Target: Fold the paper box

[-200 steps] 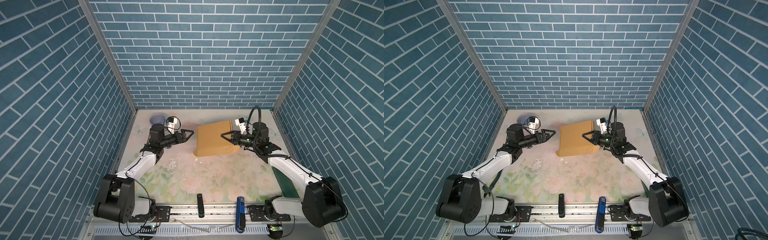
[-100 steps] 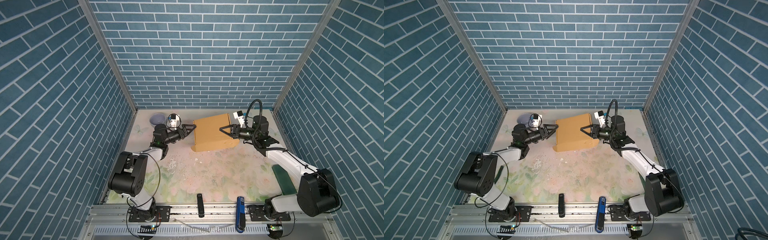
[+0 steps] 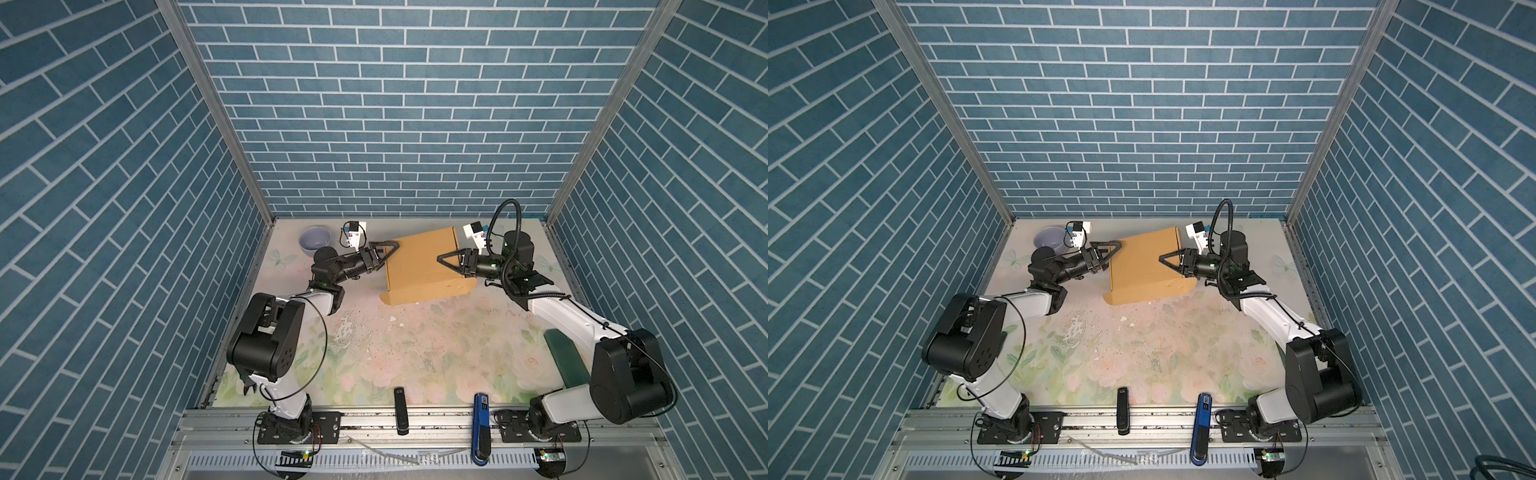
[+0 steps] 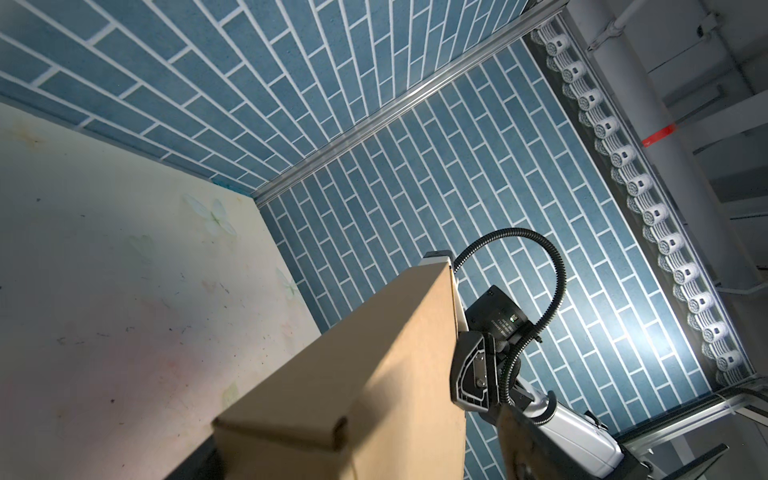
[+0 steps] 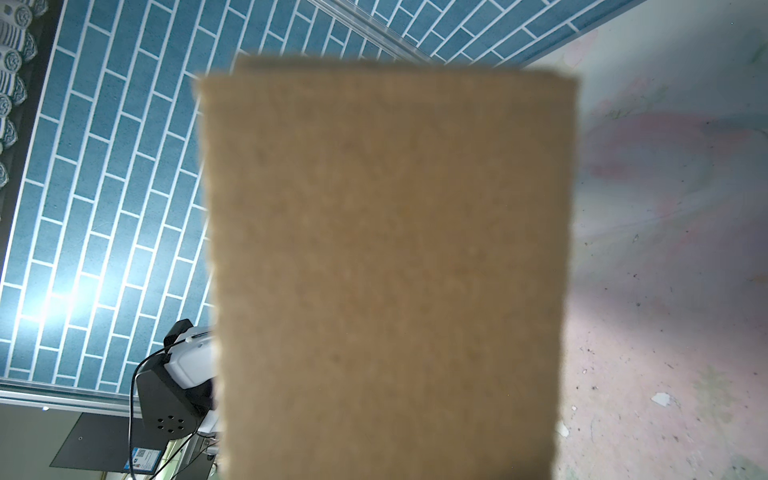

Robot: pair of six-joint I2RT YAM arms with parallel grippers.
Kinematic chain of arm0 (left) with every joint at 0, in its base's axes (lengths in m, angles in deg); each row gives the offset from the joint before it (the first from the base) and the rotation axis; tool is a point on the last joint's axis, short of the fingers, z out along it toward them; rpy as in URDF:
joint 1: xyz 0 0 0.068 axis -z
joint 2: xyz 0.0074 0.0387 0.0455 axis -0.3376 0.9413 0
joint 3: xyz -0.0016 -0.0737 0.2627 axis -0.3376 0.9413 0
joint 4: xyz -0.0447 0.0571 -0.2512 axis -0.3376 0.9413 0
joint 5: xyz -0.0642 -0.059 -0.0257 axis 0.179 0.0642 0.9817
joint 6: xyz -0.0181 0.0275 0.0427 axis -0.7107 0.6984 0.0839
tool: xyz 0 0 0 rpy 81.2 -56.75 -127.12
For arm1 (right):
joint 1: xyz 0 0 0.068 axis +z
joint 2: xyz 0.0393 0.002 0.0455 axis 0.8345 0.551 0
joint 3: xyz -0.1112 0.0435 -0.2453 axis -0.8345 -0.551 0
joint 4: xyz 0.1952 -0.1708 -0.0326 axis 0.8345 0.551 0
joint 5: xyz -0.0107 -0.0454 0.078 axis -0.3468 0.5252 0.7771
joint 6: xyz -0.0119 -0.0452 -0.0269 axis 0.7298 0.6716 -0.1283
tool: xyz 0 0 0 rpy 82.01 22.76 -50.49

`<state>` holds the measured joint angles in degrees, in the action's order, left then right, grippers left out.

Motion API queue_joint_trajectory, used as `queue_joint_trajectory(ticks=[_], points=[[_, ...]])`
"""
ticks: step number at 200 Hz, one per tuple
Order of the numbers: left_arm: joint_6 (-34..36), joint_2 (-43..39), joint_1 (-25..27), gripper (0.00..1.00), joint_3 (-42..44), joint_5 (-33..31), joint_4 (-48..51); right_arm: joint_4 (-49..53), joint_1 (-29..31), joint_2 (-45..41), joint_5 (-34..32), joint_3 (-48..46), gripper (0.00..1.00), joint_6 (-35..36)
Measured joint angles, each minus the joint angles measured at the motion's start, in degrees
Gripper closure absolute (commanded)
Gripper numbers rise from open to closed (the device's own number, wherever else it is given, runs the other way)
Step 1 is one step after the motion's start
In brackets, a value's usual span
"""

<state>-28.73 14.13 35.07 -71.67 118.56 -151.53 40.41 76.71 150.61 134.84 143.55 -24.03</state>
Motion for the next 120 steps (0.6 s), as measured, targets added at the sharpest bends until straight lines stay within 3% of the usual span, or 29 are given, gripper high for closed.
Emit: queue_joint_trajectory(ticks=[120], points=[[-4.1, 3.4, 3.4, 0.23, -3.0, 0.5, -3.2, -0.9, -0.2, 0.1, 1.3, 0.5, 0.78, 0.0]])
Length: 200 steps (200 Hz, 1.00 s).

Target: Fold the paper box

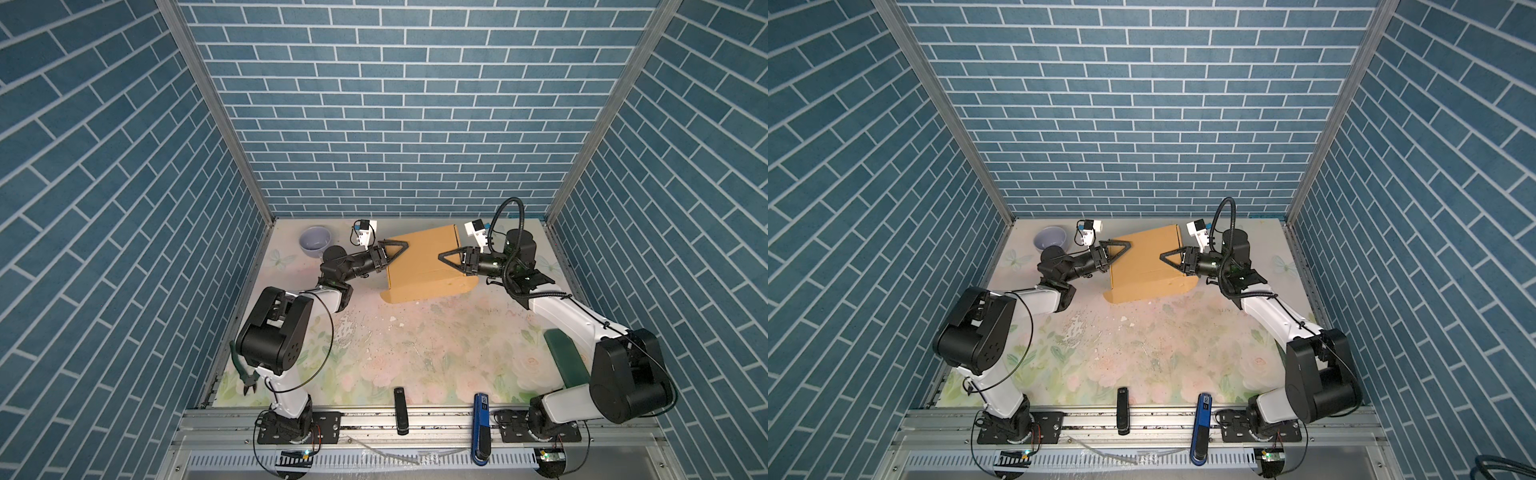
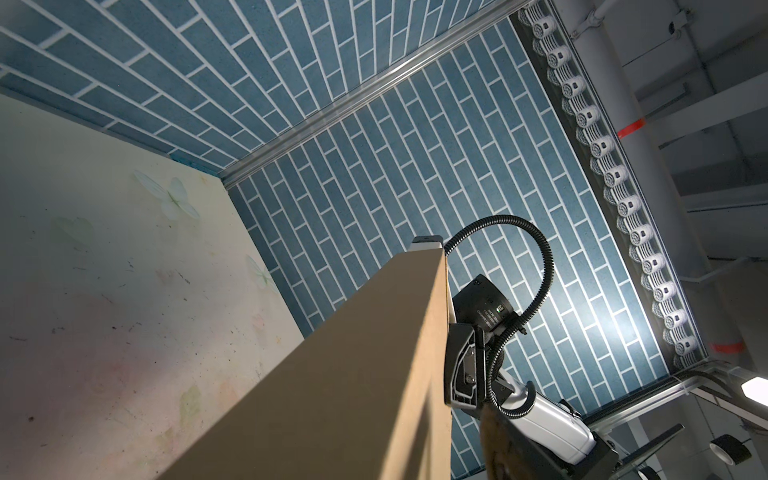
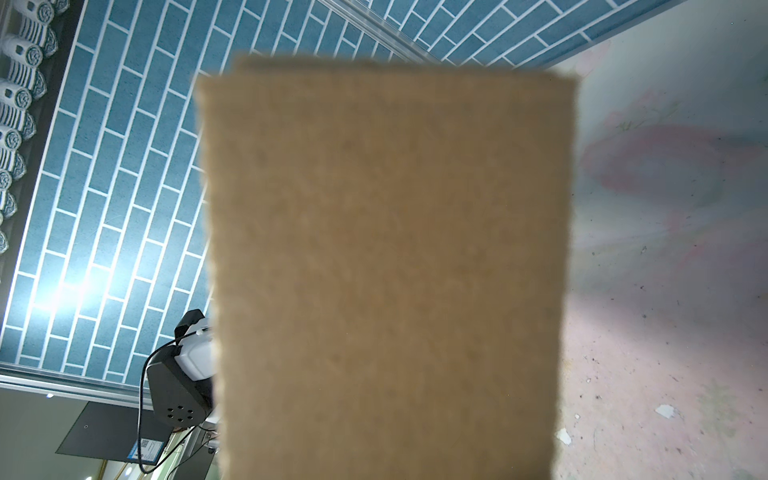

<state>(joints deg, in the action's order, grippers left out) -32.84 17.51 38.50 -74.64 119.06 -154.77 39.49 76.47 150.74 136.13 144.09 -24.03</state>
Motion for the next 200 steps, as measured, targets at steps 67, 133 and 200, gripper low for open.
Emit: queue_joint_trajectory(ticks=[67, 133, 200], points=[[-2.2, 0.8, 0.1, 0.33, 0.0, -0.1, -2.1, -0.4, -0.1, 0.1, 0.4, 0.1, 0.78, 0.0], [-4.1, 1.2, 0.0, 0.51, -0.2, -0.1, -3.1, -0.8, -0.3, 0.6, 1.0, 0.3, 0.78, 0.0], [-5.2, 1.6, 0.0, 0.54, -1.2, -0.2, -4.2, -0.9, -0.4, 0.7, 1.1, 0.9, 0.68, -0.5]])
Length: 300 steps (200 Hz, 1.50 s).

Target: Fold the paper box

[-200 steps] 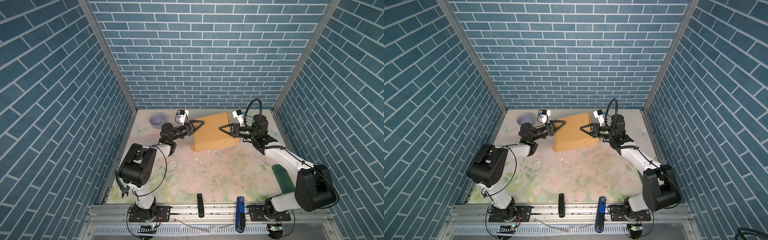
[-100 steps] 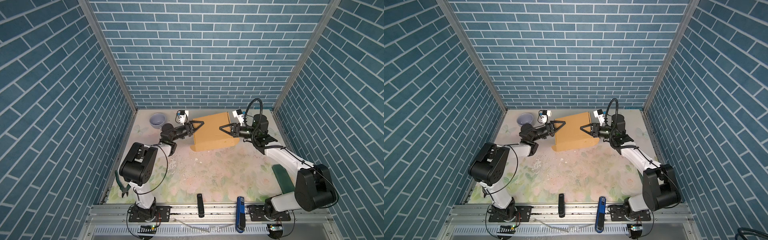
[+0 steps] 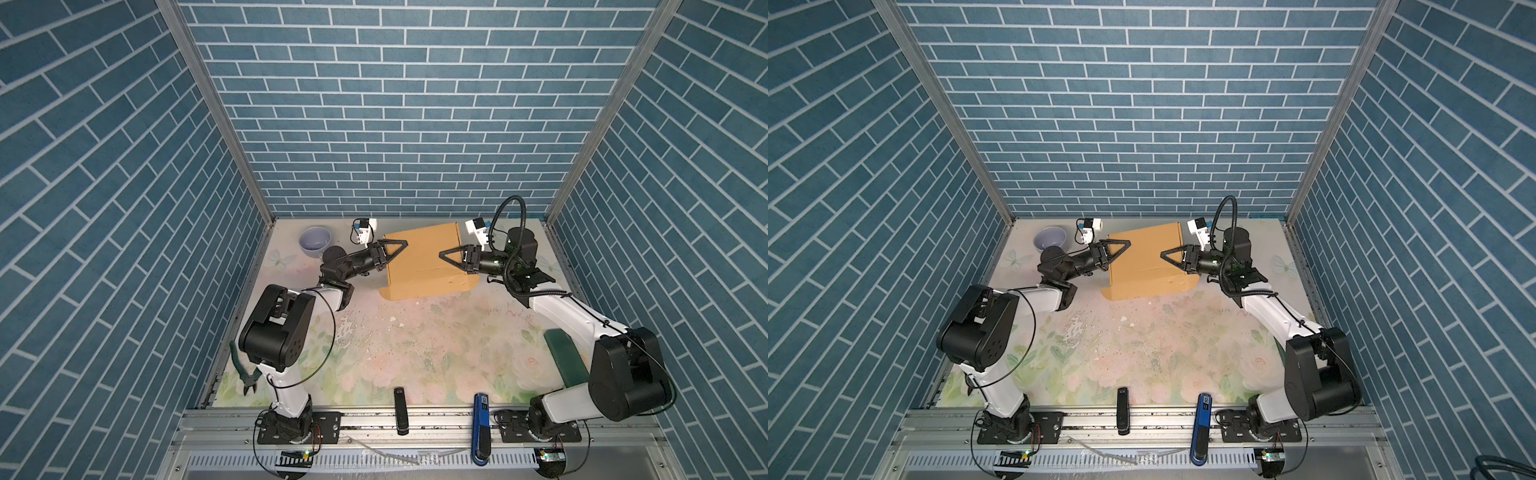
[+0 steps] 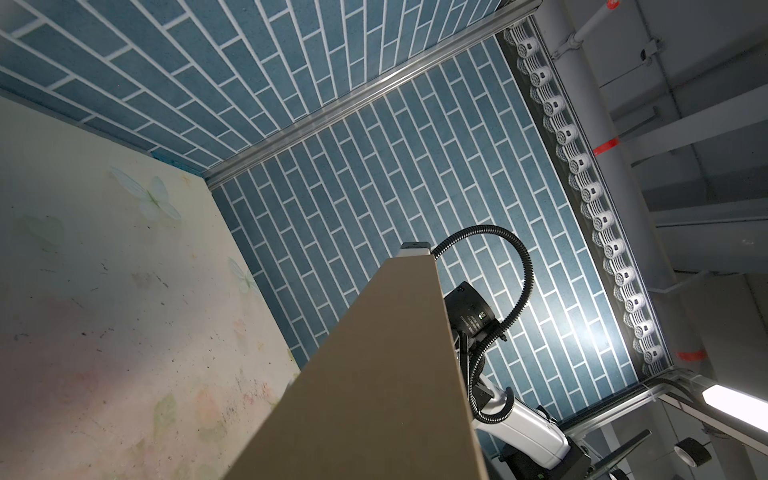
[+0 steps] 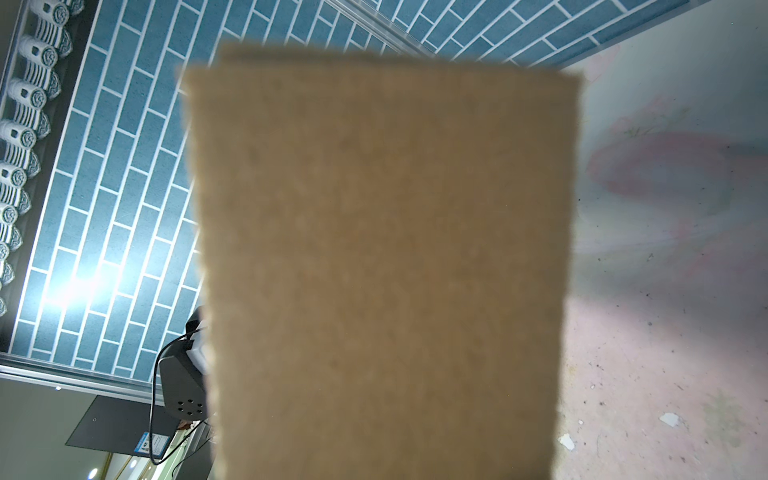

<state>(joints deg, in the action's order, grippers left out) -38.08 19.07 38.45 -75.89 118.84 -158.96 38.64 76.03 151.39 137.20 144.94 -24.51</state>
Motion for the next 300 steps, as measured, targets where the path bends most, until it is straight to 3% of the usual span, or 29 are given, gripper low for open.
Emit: queue_joint_trajectory(ticks=[49, 81, 217, 252, 300], points=[[-0.8, 0.3, 0.0, 0.57, -0.6, -0.3, -1.2, 0.6, -0.1, 0.0, -0.7, 0.0, 0.47, -0.8], [-0.9, 0.3, 0.0, 0.58, -1.1, -0.3, -1.4, 1.7, -0.3, -0.3, -2.4, 0.0, 0.39, -0.7], [-4.5, 0.3, -3.4, 0.60, -1.1, 0.4, -2.1, 12.3, -4.5, -8.6, -4.7, 0.0, 0.34, 4.4], [-5.5, 0.4, -5.9, 0.61, -0.5, 0.0, -0.1, 18.8, -5.3, -11.5, -5.7, 0.9, 0.34, 9.7], [-10.1, 1.5, -7.3, 0.62, -0.4, 0.2, 1.2, 30.4, -5.8, -18.1, -12.9, 4.4, 0.31, 22.7]])
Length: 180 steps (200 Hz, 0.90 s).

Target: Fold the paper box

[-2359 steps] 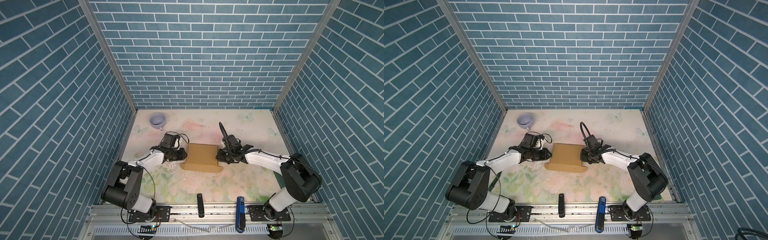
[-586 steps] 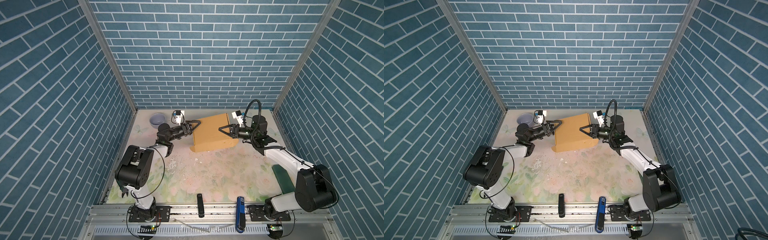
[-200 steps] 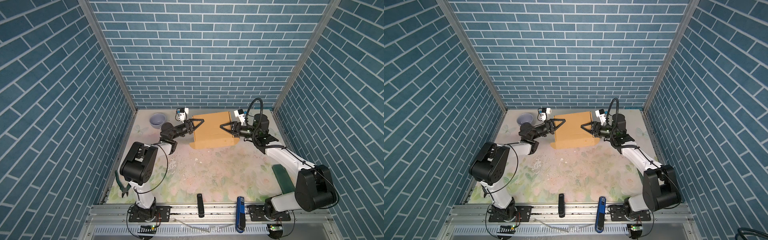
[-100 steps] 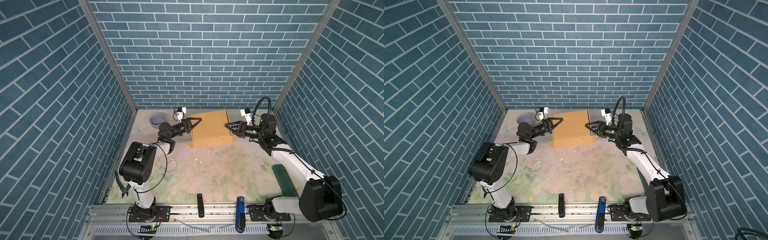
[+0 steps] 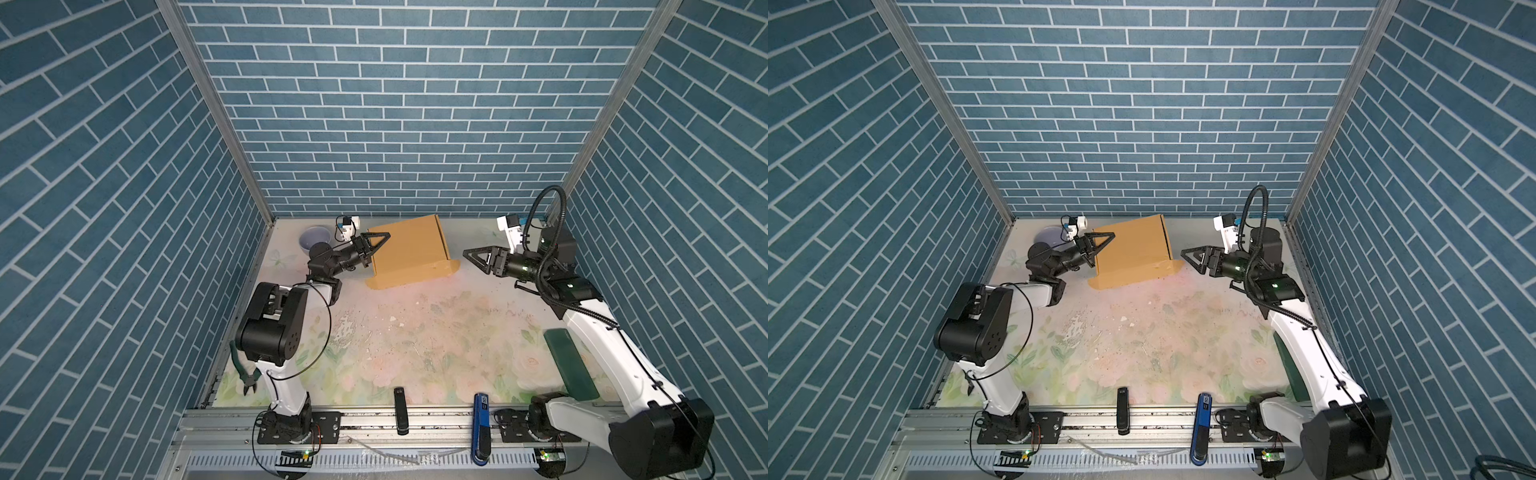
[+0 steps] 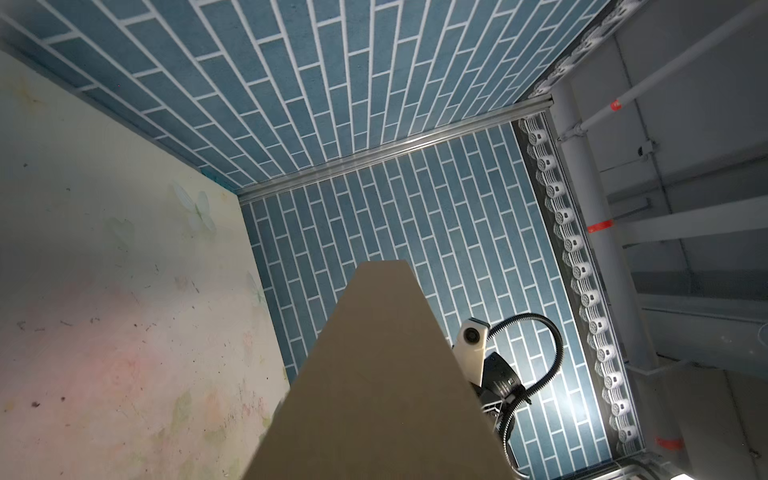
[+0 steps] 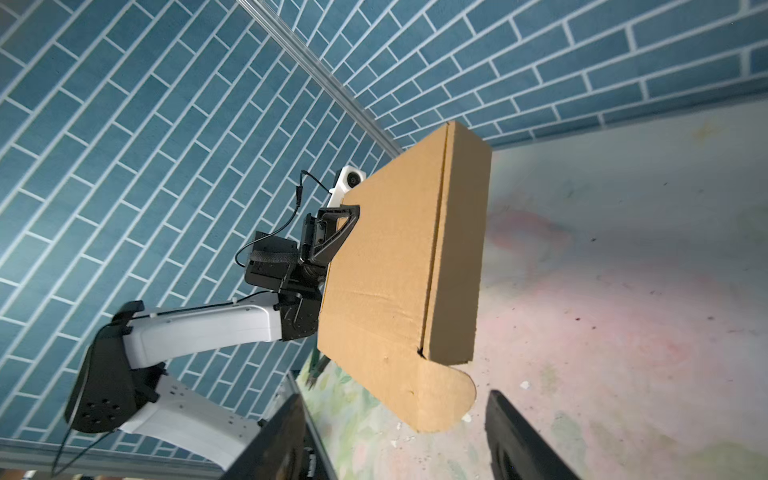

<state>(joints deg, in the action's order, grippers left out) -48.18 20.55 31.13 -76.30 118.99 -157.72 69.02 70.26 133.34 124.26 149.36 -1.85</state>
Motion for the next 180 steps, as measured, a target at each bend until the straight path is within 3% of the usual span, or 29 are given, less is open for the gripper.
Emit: queue_joint_trajectory(ticks=[45, 84, 135, 180], points=[[-4.1, 0.2, -0.8, 0.61, 0.0, 0.0, 5.0, 7.1, 0.0, -4.9, -9.6, 1.0, 0.31, 12.8], [-6.7, -3.6, -0.8, 0.61, 0.0, -0.7, 17.8, 6.4, 0.0, -6.5, -15.0, -1.9, 0.31, 22.7], [-7.3, -12.0, -0.9, 0.63, -2.6, -4.0, 40.0, 2.1, 0.1, -5.5, -16.4, -10.3, 0.34, 33.0], [-6.5, -14.6, -0.9, 0.65, -6.3, -4.2, 57.5, -4.8, 0.8, -5.4, -14.4, -14.9, 0.36, 40.6]])
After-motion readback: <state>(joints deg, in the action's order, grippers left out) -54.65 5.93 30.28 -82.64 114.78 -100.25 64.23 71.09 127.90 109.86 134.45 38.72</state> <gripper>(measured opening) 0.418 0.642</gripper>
